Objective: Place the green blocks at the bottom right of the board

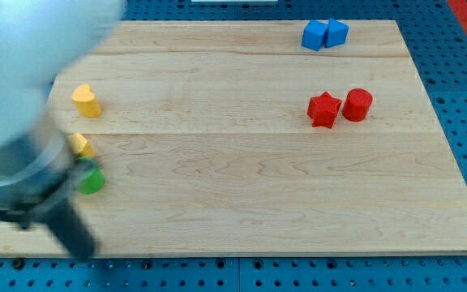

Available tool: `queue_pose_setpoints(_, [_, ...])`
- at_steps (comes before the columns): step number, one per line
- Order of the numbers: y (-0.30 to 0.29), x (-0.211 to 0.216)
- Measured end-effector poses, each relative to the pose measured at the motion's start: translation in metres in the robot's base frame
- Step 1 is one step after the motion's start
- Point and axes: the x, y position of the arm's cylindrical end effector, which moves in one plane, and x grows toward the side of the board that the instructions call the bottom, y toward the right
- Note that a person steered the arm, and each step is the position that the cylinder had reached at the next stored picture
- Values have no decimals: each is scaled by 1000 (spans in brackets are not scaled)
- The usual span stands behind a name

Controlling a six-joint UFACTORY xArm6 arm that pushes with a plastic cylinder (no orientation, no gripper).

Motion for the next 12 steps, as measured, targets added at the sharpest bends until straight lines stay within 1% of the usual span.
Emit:
queue_pose_setpoints(1, [-93,-11])
queue_pose_setpoints(2, [-88,-48])
queue_pose_setpoints(3, [-85,-63])
queue_pose_setpoints(6, [-80,-63])
queue_pose_setpoints(8, [-71,-72])
queue_pose_setpoints(10, [-37,-79])
queue_pose_setpoints(11, [-11,-71])
queue_pose_setpoints(12, [-40,-71])
